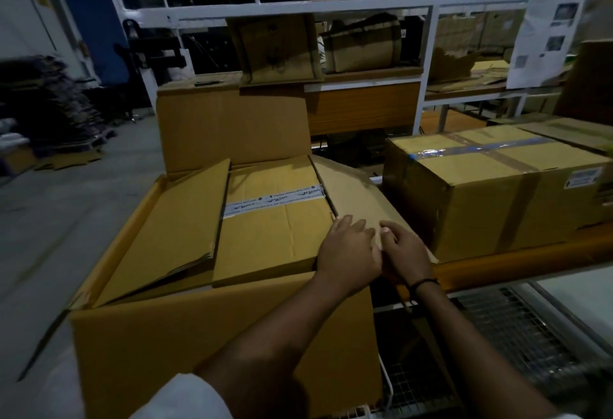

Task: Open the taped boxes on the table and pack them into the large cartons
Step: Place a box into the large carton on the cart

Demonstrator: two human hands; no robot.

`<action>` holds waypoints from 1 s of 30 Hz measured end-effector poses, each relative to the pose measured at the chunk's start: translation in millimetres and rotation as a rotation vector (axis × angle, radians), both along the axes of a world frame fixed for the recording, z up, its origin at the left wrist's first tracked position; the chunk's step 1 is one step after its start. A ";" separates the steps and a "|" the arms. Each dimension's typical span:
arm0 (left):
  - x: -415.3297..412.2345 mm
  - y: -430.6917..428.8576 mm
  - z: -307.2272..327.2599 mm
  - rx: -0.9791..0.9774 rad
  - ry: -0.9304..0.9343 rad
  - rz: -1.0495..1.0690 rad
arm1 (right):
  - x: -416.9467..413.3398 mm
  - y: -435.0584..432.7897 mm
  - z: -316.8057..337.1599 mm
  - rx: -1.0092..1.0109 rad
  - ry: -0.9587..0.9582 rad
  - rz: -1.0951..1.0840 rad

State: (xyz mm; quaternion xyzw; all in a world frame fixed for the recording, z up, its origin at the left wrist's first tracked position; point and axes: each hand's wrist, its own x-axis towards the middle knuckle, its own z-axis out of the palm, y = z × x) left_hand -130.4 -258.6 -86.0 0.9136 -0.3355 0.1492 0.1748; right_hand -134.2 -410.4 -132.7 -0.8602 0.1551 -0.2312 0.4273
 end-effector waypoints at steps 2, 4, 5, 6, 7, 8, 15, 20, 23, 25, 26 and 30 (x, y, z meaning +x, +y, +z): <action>-3.4 17.6 -2.9 -0.100 0.013 -0.013 | -1.4 3.1 12.0 -0.063 -0.033 -0.030; -3.5 37.8 -3.6 -0.171 0.062 0.017 | -2.5 10.8 25.0 -0.136 -0.082 -0.040; -2.8 49.8 -3.8 -0.191 0.074 0.039 | -2.7 17.0 31.2 -0.176 -0.107 -0.040; -1.9 62.8 -4.1 -0.198 0.079 0.064 | -3.1 25.0 37.8 -0.208 -0.136 -0.036; -0.9 76.8 -4.5 -0.196 0.086 0.089 | -3.0 34.4 44.7 -0.225 -0.168 -0.027; 0.1 91.0 -4.7 -0.195 0.099 0.113 | -1.9 45.2 51.5 -0.235 -0.195 -0.016; 7.1 183.6 6.4 -0.193 0.175 0.270 | 8.9 151.1 66.4 -0.072 -0.139 0.127; 4.2 221.7 33.6 -0.103 0.013 0.263 | 14.6 227.1 62.1 -0.025 -0.133 0.281; 13.2 253.3 50.2 -0.108 -0.035 0.319 | 19.3 275.3 66.5 -0.030 -0.152 0.377; 19.4 276.8 56.3 -0.079 -0.056 0.351 | 22.9 304.8 70.9 -0.030 -0.173 0.456; 21.9 289.3 58.6 -0.063 -0.060 0.364 | 24.2 318.6 73.6 -0.032 -0.179 0.494; 27.0 348.1 64.8 0.052 -0.064 0.486 | 29.2 377.4 76.7 -0.024 -0.131 0.598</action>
